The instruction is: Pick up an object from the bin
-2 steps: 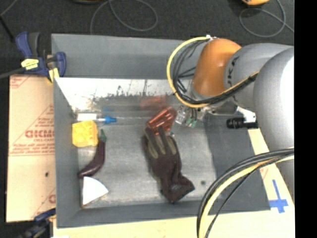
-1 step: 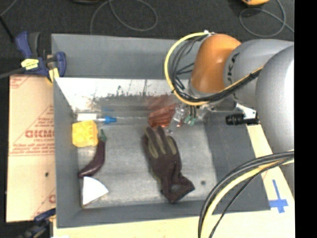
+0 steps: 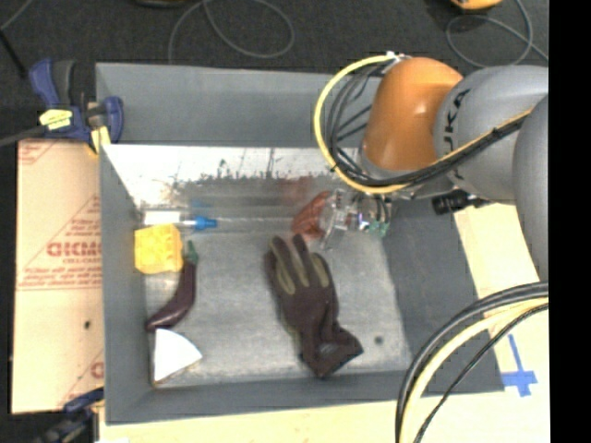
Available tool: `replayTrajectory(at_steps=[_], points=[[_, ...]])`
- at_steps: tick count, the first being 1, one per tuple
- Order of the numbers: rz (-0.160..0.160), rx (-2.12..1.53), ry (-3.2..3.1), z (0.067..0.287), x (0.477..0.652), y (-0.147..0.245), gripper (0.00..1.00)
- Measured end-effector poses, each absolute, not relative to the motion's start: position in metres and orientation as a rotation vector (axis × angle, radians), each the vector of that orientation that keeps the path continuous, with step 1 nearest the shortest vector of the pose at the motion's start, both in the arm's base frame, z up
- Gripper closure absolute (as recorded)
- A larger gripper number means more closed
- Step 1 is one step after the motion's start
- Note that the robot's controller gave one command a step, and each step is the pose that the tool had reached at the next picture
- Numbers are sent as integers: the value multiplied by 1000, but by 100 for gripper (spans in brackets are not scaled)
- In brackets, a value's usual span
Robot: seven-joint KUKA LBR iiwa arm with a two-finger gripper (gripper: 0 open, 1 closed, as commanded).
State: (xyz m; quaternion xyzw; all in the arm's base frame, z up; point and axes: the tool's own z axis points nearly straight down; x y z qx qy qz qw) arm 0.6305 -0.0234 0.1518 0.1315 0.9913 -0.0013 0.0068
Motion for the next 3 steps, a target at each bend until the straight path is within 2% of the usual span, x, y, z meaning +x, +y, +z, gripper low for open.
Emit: replayTrajectory(at_steps=[1,2,3], points=[[0,657,3051,169,625,-13,100],[-1,952,2982,211,627,0,100],[1,614,3046,222,617,23,100]])
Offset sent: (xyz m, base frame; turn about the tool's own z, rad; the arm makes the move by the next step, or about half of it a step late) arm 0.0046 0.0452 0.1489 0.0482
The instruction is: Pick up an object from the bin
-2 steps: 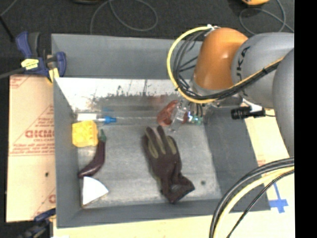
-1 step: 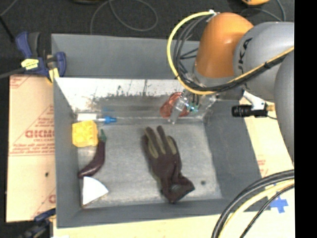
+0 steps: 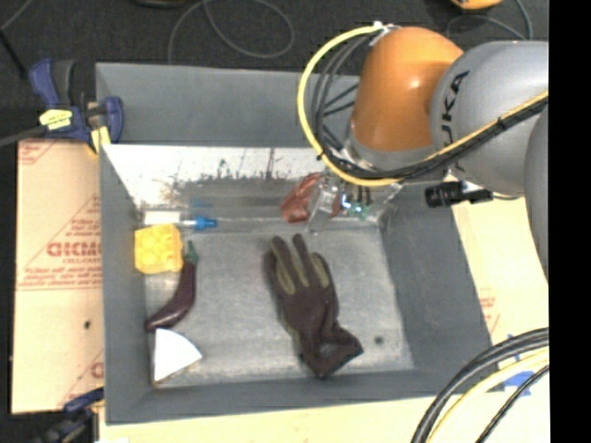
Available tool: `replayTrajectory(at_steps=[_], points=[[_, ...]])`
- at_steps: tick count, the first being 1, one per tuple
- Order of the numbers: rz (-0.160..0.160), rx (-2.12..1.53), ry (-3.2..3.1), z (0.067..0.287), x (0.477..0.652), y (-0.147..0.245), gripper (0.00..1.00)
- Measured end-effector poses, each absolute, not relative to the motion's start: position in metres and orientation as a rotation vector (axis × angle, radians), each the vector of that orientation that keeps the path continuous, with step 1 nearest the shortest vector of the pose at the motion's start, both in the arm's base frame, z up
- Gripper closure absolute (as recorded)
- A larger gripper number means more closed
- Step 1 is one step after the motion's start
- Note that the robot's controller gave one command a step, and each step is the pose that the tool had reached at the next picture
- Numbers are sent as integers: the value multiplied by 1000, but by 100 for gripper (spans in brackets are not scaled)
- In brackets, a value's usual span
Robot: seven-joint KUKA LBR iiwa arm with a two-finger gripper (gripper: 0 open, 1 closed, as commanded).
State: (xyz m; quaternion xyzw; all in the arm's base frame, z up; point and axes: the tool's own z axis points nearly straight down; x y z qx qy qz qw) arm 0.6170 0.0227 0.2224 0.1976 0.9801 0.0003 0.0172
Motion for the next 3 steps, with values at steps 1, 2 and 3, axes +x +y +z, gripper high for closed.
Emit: replayTrajectory(at_steps=[1,2,3], points=[[-5,367,3106,190,597,30,100],[2,646,3049,182,589,38,100],[-5,585,3068,234,596,43,100]])
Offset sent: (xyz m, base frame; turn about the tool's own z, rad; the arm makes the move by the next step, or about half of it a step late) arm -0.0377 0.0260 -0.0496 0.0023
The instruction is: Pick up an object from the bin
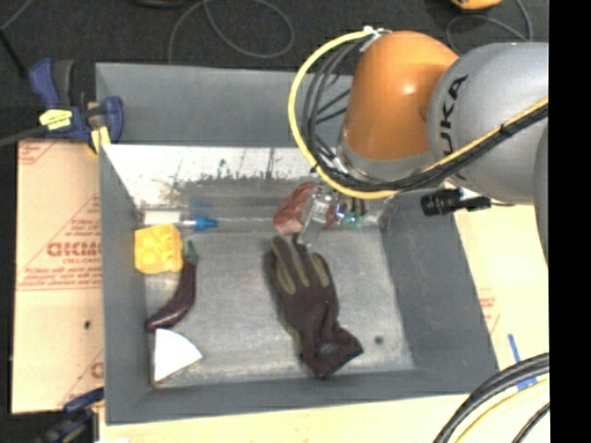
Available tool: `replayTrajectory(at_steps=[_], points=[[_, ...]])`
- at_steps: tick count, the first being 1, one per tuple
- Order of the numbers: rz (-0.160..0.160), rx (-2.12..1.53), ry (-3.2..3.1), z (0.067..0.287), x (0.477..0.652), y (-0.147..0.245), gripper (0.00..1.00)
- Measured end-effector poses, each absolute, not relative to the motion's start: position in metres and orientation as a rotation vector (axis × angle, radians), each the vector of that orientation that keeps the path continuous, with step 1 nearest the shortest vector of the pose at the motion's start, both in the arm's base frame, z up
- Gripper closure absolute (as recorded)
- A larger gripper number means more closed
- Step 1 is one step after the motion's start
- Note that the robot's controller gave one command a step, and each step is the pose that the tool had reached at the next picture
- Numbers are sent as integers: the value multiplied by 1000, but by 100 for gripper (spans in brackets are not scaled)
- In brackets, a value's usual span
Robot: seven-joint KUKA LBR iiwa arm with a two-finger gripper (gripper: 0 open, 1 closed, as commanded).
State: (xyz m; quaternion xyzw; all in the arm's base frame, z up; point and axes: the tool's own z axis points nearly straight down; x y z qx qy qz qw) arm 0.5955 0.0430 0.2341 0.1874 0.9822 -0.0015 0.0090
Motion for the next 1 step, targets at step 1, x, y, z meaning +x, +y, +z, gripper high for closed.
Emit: replayTrajectory(at_steps=[1], points=[[5,595,3044,221,598,52,100]])
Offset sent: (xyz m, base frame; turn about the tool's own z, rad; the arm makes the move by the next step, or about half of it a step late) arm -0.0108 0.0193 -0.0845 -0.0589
